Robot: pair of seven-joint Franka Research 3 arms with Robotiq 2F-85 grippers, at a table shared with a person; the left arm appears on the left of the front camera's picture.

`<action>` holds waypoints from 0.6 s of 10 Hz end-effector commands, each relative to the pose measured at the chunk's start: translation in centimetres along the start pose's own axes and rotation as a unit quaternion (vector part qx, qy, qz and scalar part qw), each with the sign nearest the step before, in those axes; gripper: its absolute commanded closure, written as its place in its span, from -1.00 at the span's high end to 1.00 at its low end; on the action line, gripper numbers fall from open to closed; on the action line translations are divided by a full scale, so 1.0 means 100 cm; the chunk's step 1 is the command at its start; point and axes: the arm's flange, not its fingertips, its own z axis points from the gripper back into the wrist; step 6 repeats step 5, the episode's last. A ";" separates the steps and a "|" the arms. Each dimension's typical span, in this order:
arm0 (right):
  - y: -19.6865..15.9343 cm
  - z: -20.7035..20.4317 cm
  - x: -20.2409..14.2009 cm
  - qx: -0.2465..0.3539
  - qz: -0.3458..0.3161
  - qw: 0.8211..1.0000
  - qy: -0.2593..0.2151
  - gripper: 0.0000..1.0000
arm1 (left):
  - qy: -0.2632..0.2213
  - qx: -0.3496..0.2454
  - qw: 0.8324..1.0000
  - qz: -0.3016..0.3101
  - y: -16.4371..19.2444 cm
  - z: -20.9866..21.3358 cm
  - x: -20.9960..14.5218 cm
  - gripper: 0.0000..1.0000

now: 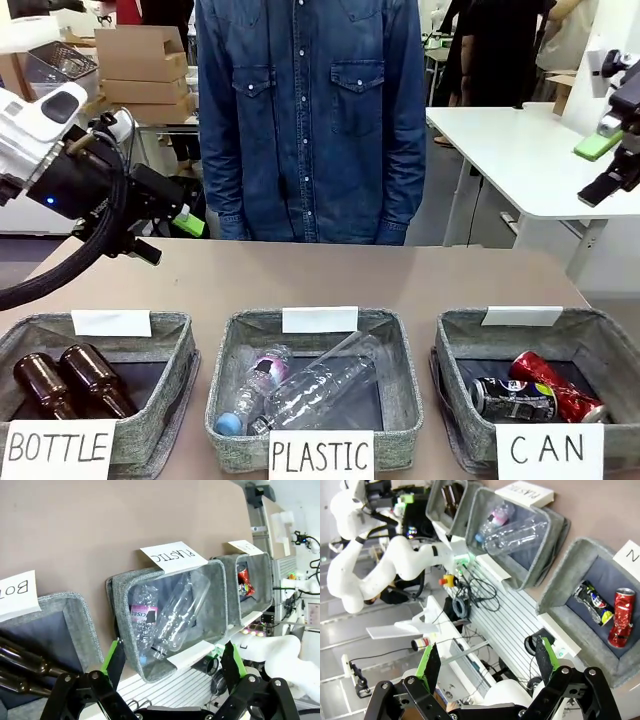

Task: Sort the can waste into the basket.
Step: Pick up the can waste from the table and place it in the right Fabric basket.

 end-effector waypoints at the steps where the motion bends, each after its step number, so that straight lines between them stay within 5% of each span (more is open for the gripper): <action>1: 0.002 0.003 -0.001 -0.003 0.002 1.000 0.002 1.00 | 0.005 0.007 1.000 0.005 0.000 0.001 -0.002 1.00; 6: 0.002 0.003 -0.001 -0.003 0.002 1.000 0.002 1.00 | 0.005 0.007 1.000 0.005 0.000 0.001 -0.002 1.00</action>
